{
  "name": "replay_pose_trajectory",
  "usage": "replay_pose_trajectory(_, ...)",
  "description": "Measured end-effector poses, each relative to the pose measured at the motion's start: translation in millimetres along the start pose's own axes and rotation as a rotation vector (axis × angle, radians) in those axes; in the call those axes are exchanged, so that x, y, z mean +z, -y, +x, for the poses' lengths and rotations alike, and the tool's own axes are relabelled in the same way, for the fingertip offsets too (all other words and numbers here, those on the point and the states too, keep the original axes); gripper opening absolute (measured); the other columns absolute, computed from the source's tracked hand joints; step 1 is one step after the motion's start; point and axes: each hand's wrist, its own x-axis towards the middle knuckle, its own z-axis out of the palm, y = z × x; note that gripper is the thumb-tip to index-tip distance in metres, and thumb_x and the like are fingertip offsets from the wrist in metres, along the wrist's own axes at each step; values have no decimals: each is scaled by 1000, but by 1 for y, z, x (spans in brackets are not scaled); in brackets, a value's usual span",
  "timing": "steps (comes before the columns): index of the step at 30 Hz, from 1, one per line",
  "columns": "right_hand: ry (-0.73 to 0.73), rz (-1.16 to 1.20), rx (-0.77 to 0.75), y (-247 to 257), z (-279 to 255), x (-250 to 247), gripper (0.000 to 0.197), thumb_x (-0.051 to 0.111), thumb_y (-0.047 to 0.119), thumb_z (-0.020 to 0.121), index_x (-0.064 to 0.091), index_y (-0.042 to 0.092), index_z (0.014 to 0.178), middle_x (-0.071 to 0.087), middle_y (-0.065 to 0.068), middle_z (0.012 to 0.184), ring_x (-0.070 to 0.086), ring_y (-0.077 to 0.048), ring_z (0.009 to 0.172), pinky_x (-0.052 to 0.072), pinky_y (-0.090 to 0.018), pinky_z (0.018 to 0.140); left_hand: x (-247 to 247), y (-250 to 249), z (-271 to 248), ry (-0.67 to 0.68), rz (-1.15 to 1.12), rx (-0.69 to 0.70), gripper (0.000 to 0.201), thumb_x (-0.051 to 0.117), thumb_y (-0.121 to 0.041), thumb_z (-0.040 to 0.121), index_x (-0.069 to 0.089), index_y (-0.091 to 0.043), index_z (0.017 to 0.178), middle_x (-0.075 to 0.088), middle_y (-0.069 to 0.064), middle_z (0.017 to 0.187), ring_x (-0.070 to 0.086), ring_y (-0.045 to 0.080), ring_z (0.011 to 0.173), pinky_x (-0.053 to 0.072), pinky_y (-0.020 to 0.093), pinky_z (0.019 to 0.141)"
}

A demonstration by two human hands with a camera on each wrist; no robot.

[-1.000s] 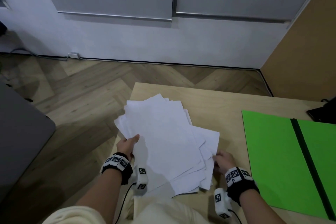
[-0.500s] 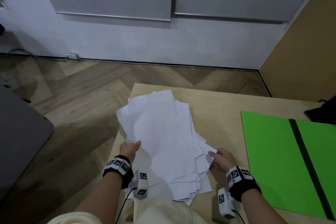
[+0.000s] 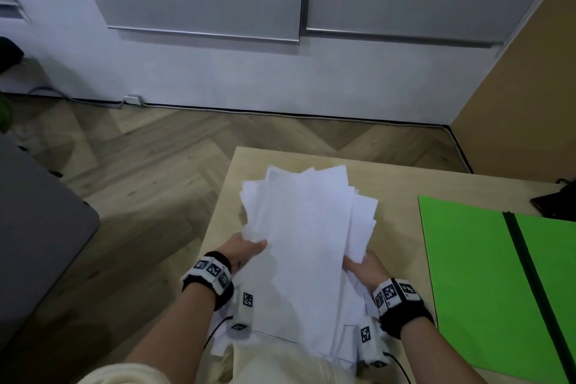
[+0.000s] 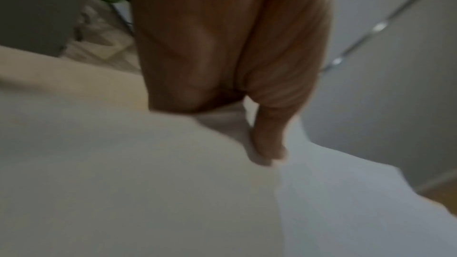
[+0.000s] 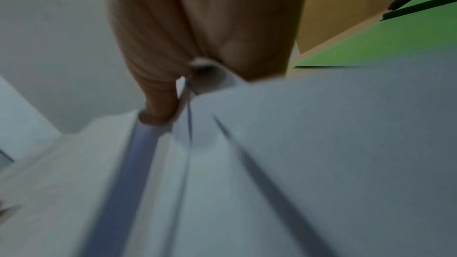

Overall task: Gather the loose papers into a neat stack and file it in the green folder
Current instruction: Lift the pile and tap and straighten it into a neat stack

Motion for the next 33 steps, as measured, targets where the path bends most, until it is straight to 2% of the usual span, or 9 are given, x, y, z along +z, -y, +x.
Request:
replay_pose_trajectory(5, -85, 114, -213, 70, -7, -17, 49, 72, 40, 78, 63, 3, 109, 66, -7, 116, 67, -8, 99, 49, -22, 90, 28, -73, -28, -94, -202, 349, 9, 58, -7, 94, 61, -4, 102, 65, 1, 85, 70, 9, 65, 55, 24, 60)
replay_pose_trajectory(7, -152, 175, -380, 110, -23, -28, 13, 77, 18, 75, 70, 14, 85, 74, 0, 95, 69, 7, 72, 54, -18, 71, 28, -110, -37, -39, -256, 535, 13, 63, -15, 91, 73, -9, 97, 72, 5, 89, 72, 12, 71, 56, 34, 73)
replay_pose_trajectory(10, -294, 278, -556, 146, -42, -43, 17, 81, 10, 70, 73, 22, 78, 75, 17, 75, 70, 5, 73, 56, -23, 73, 17, -144, -48, 58, -247, 694, 25, 74, -32, 77, 76, -14, 94, 72, 18, 104, 67, 28, 95, 52, 47, 91)
replay_pose_trajectory(13, -256, 391, -561, 152, -52, -53, 49, 81, 8, 70, 64, 16, 115, 72, 13, 97, 69, 0, 89, 53, -19, 86, 6, -145, -50, -2, -45, 692, 67, 80, -48, 69, 63, -7, 119, 67, 15, 120, 67, 18, 102, 56, 26, 86)
replay_pose_trajectory(16, -223, 228, -370, 137, -49, -52, 62, 82, 26, 70, 59, 8, 124, 66, 6, 104, 66, 5, 89, 45, -8, 85, 7, -129, -42, -49, -33, 649, 54, 71, -26, 85, 54, -5, 132, 67, -5, 109, 65, -4, 97, 47, 1, 65)
replay_pose_trajectory(21, -231, 298, -431, 126, -43, -32, 43, 71, -2, 78, 59, 13, 116, 65, 9, 96, 61, 22, 63, 53, -6, 68, 11, -120, -44, 4, -177, 588, 97, 83, -67, 40, 64, -11, 116, 72, -7, 102, 71, -1, 88, 55, 11, 72)
replay_pose_trajectory(23, -302, 381, -420, 130, -42, -31, 33, 68, -1, 81, 60, 16, 108, 63, 3, 97, 61, 20, 56, 51, -5, 61, 14, -123, -44, 20, -206, 616, 95, 90, -53, 45, 61, -7, 123, 72, -3, 108, 70, 6, 98, 56, 16, 78)
replay_pose_trajectory(27, -371, 396, -451, 146, -48, -41, 27, 68, 14, 84, 61, 14, 111, 65, 0, 101, 63, -5, 84, 45, -22, 84, 14, -139, -53, 14, -167, 712, 72, 87, -10, 58, 60, -3, 124, 71, 3, 110, 71, 3, 92, 55, 16, 74)
replay_pose_trajectory(33, -164, 376, -349, 122, -45, -47, 50, 86, 31, 58, 67, 14, 101, 74, 6, 96, 69, 4, 77, 56, -14, 72, 16, -118, -42, 23, -15, 598, 66, 88, -29, 50, 64, -25, 111, 70, -3, 112, 65, 10, 102, 51, 29, 91)
